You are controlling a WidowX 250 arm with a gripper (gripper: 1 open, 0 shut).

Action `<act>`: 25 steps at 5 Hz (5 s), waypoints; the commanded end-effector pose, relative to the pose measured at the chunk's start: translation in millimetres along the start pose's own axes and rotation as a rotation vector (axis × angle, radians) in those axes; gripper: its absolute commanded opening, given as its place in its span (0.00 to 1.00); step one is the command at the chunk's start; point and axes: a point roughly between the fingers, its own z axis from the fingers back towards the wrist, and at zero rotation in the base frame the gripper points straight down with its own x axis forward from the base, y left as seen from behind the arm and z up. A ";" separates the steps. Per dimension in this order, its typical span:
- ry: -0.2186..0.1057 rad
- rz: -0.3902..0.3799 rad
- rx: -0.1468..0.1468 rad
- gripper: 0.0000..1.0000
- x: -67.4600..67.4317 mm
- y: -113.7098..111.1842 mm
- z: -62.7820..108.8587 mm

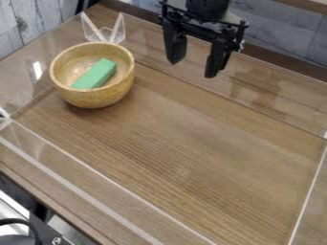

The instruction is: Move green object from inside the wooden bowl to the table next to it

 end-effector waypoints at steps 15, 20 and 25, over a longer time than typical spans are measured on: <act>0.025 0.211 0.016 1.00 -14.5 176.0 -46.4; 0.011 0.182 0.003 1.00 11.4 184.4 -40.2; -0.038 0.284 -0.016 1.00 17.3 209.3 -79.4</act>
